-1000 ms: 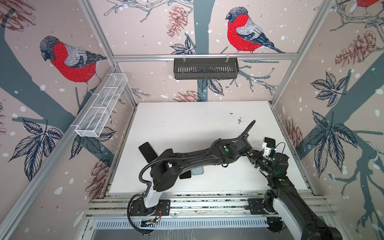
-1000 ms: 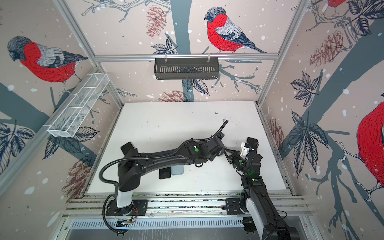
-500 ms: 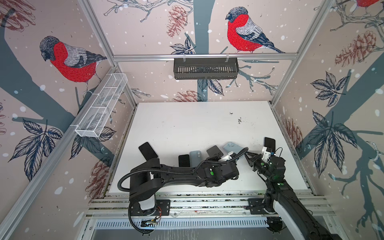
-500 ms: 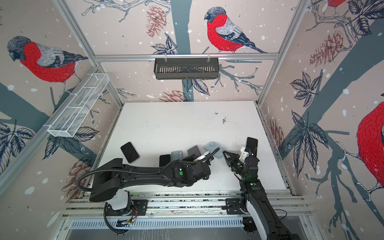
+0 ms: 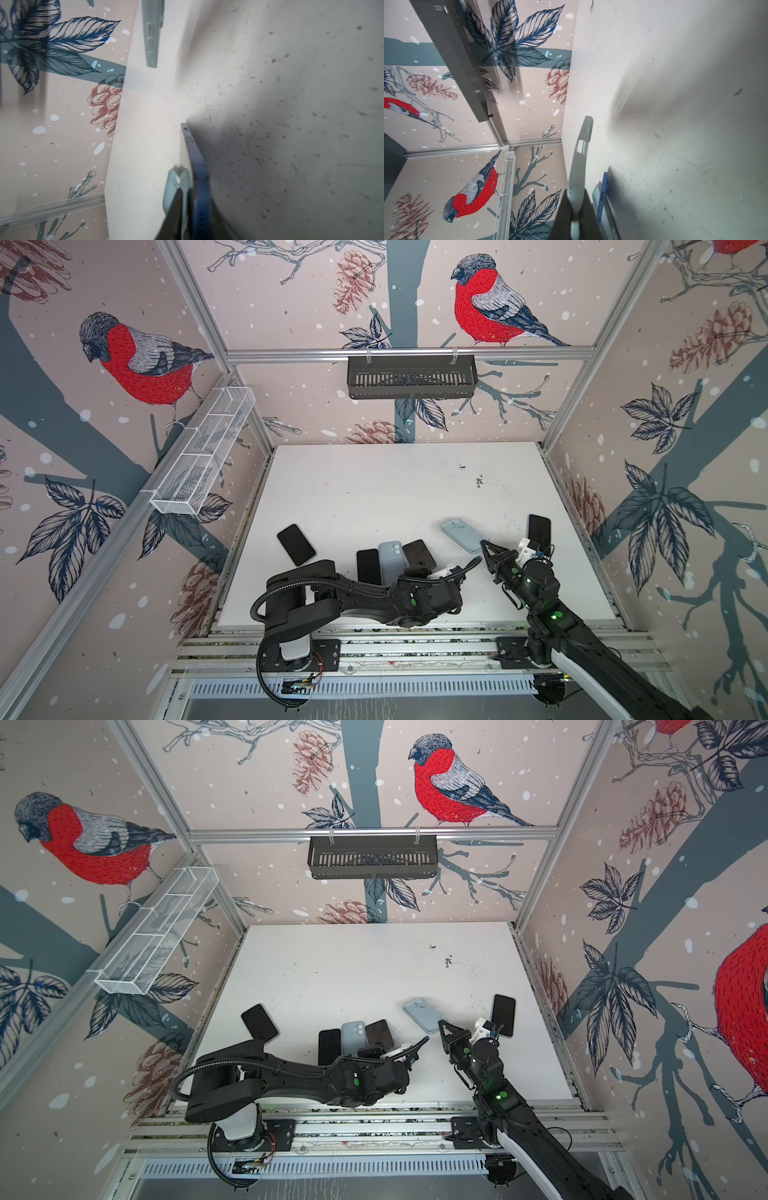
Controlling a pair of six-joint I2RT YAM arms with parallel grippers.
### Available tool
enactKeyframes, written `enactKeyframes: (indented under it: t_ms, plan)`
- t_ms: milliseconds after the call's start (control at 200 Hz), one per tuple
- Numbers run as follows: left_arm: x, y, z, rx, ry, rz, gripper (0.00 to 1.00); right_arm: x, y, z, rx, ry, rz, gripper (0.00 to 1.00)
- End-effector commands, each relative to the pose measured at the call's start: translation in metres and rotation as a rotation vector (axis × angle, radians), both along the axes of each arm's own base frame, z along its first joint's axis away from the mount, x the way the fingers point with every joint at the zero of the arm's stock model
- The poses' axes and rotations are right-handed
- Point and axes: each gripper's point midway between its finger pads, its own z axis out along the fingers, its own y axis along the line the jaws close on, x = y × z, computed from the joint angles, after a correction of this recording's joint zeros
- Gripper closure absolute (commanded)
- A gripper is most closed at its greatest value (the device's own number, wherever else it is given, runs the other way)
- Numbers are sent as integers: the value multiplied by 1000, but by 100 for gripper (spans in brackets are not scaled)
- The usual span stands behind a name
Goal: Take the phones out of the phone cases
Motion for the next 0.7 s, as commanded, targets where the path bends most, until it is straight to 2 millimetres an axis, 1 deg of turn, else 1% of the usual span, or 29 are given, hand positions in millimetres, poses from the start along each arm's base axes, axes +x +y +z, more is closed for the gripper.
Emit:
enactKeyframes:
  t_ms: [0,80,135,170,225,235,255,260,300,310,320,380,425,470,490,510,565,640,695]
  plan:
    - [-4,-6,-5,-19,-1,-18,63,-10,-7,-49,-44,88,-28,100]
    - [-7,-5,-8,-23,9,-16,50,-11,0,-52,-55,105,-7,100]
    - [-10,-5,-10,-26,15,-22,38,-12,7,-53,-61,113,12,100]
    - [-11,-5,-10,-28,11,-19,30,-13,12,-53,-65,119,22,97]
    - [-10,-2,-10,-29,5,-6,23,-15,20,-54,-70,132,46,90]
    - [-10,-2,-9,-31,4,-4,21,-16,21,-54,-71,134,51,87]
    - [-10,-2,-8,-37,4,-1,14,-16,23,-56,-78,143,56,80]
    - [-10,-2,-8,-38,5,0,14,-17,24,-56,-79,145,59,79]
    - [-10,-1,-6,-51,9,4,10,-19,27,-59,-90,164,67,60]
    - [-11,-1,-5,-57,9,4,4,-19,28,-59,-92,166,70,56]
    - [-11,0,-5,-61,10,5,2,-20,29,-60,-92,167,73,53]
    - [-13,2,-1,-91,24,9,1,-24,34,-61,-101,175,100,39]
    - [-15,3,1,-113,43,11,1,-27,36,-63,-114,183,117,32]
    - [-17,4,5,-134,56,14,1,-29,38,-64,-133,186,137,27]
    - [-18,5,6,-139,61,16,1,-30,39,-65,-142,189,145,18]
    - [-18,6,8,-147,66,18,1,-31,39,-66,-150,194,154,14]
    - [-21,8,11,-164,83,17,1,-35,39,-70,-171,208,170,9]
    - [-25,10,18,-200,109,22,1,-37,39,-68,-211,190,204,1]
    - [-31,10,20,-235,158,7,1,-40,39,-67,-261,186,234,0]
